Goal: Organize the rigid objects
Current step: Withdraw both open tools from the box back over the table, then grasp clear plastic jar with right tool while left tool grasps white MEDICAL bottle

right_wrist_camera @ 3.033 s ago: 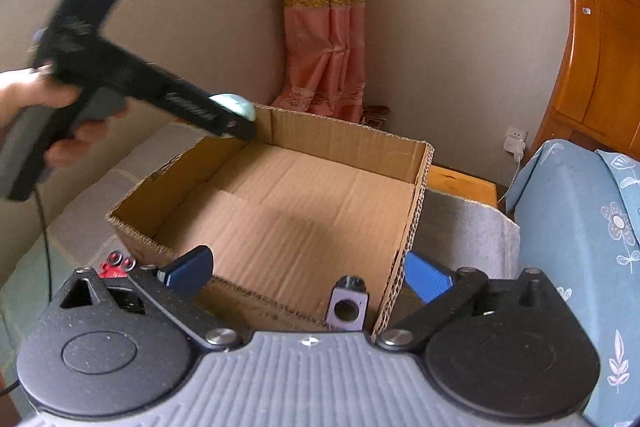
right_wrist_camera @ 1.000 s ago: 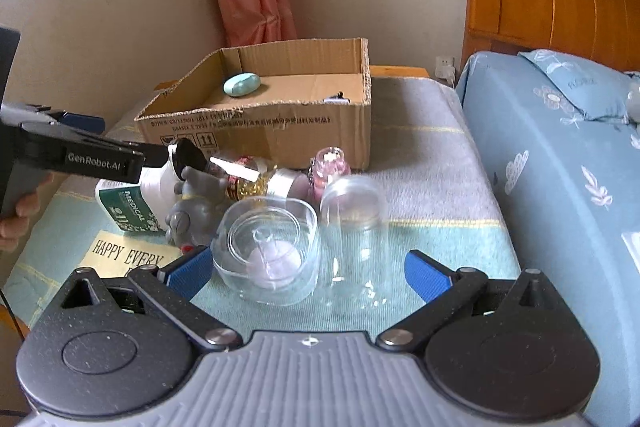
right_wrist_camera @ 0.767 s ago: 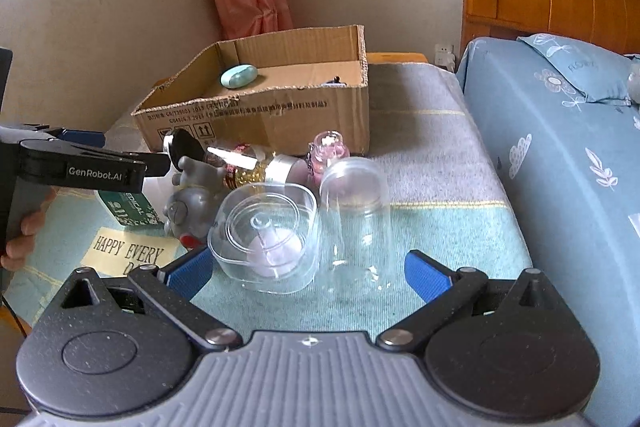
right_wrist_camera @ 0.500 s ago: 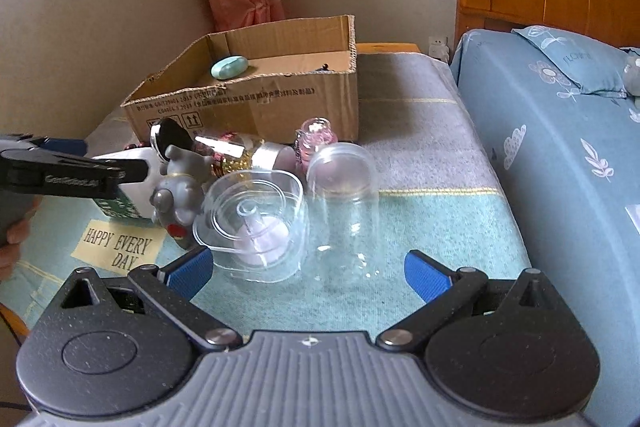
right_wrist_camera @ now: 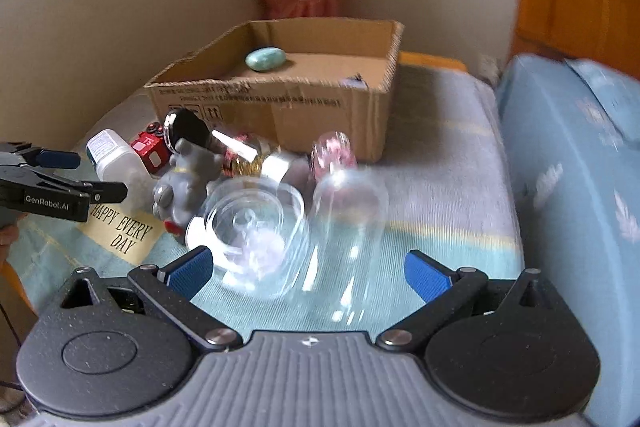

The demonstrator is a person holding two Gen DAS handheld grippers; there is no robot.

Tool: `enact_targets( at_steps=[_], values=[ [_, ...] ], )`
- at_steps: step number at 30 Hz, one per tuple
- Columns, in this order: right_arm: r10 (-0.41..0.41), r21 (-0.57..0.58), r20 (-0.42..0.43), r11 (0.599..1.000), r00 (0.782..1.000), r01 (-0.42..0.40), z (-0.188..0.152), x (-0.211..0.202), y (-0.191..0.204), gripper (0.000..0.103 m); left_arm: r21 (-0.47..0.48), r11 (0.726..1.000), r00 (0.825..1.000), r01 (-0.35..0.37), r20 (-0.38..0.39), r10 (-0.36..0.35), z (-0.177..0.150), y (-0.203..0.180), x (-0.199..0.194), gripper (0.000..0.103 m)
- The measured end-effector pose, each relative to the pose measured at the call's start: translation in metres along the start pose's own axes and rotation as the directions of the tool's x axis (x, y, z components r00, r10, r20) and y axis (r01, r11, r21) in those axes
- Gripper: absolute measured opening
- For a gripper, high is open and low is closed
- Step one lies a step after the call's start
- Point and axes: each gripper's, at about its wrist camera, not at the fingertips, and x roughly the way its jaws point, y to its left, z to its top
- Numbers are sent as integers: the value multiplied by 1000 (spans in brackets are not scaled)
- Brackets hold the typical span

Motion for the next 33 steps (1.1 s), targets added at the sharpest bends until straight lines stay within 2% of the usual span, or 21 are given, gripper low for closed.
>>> enact_targets(
  at_steps=[4, 6, 9, 12, 16, 25, 29, 33],
  values=[
    [62, -94, -14, 994, 998, -63, 25, 14, -10, 103, -32, 999, 1000, 9, -4, -9, 1, 1, 2, 100],
    [110, -120, -42, 986, 993, -115, 38, 26, -16, 103, -41, 999, 1000, 4, -8, -5, 2, 1, 5, 100],
    [138, -166, -81, 975, 987, -150, 50, 43, -16, 103, -41, 999, 1000, -11, -10, 10, 1, 0, 7, 100],
    [147, -209, -116, 963, 982, -169, 55, 57, -14, 103, -44, 999, 1000, -4, -13, 3, 1, -1, 8, 100],
    [203, -192, -180, 952, 962, -237, 54, 64, -16, 103, -40, 999, 1000, 0, -17, -1, -1, -1, 8, 100],
    [183, -133, -249, 966, 951, -220, 26, 35, -11, 103, -25, 999, 1000, 22, 7, -22, -5, 3, 0, 100],
    [149, -115, -283, 975, 948, -188, 7, 21, 6, 103, -16, 999, 999, 37, 11, -37, -8, 4, -2, 100],
    [91, -156, -287, 978, 954, -140, -13, 14, 33, 103, -4, 998, 998, 57, 4, -57, -12, 4, 1, 100]
  ],
)
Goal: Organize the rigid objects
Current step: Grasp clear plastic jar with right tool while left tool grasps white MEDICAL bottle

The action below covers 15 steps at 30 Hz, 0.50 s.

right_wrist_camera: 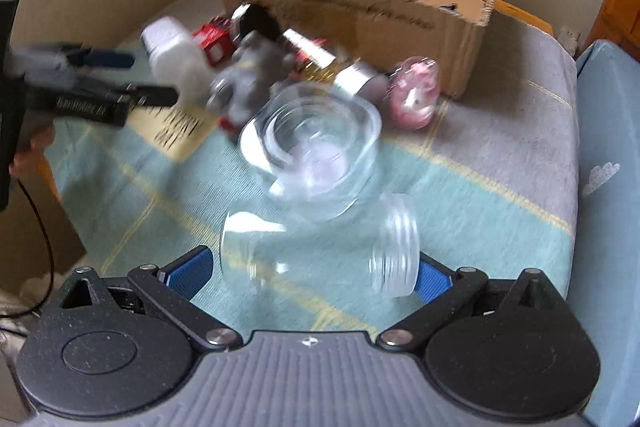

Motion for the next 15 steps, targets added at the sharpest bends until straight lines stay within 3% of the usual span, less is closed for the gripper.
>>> enact_targets(
  at_steps=[3, 8, 15],
  values=[
    [-81, -25, -7, 996, 997, 81, -6, 9, 17, 103, 6, 1000, 1000, 11, -17, -11, -4, -1, 5, 100],
    [-108, 36, 27, 994, 994, 107, -11, 13, 16, 103, -1, 1000, 998, 24, -59, -24, -12, 1, 16, 102],
    [-154, 91, 92, 985, 984, 146, -20, 9, 21, 103, -4, 1000, 1000, 28, -7, -28, -21, 2, 14, 102]
  ],
)
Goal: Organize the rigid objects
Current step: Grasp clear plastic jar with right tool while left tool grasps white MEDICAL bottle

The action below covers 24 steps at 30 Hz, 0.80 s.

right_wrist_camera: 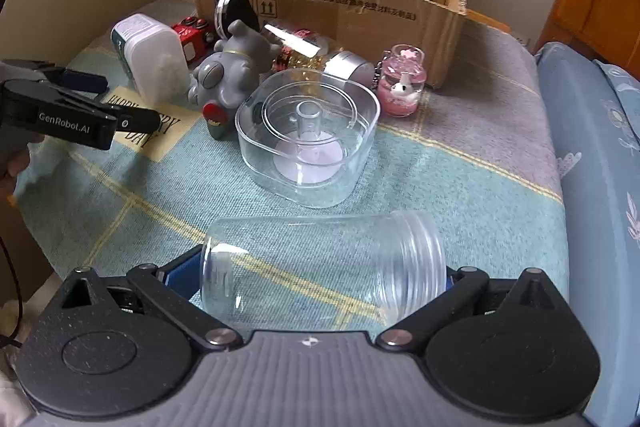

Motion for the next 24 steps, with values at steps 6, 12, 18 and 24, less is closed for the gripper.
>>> enact_targets(
  at_steps=[6, 12, 18, 24],
  values=[
    [-19, 24, 40, 1000, 999, 18, -6, -3, 5, 103, 3, 1000, 999, 3, 32, -3, -3, 0, -1, 103],
    [-30, 35, 18, 999, 999, 29, -6, -7, 6, 103, 12, 1000, 1000, -3, 25, 2, 5, 0, 5, 103],
    [-41, -16, -6, 999, 999, 40, -3, -10, 9, 103, 70, 995, 995, -72, 79, 67, 10, -8, 3, 102],
    [-54, -44, 11, 998, 998, 54, -1, -17, 12, 103, 105, 992, 993, -64, 105, 53, 17, -11, 2, 102]
  ],
)
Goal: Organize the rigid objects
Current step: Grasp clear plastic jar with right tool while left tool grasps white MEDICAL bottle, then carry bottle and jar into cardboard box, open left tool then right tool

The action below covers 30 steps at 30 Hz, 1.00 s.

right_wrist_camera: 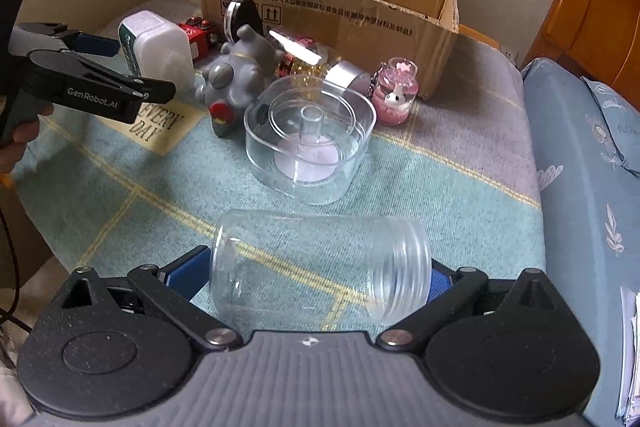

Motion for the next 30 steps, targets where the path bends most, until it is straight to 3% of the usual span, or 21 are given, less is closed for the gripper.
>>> enact_targets(
  at_steps=[6, 14, 30],
  values=[
    [-4, -10, 6, 1000, 1000, 4, 3, -3, 1, 102, -21, 999, 999, 35, 5, -35, 8, 5, 2, 95],
    [-16, -17, 0, 1000, 1000, 16, 5, -6, 3, 94, -38, 997, 998, 61, -8, -61, 9, 9, 1, 85],
    [32, 19, 16, 999, 999, -32, 9, -14, -1, 94, 38, 993, 992, 114, -55, -112, 20, 15, -20, 83]
  ],
)
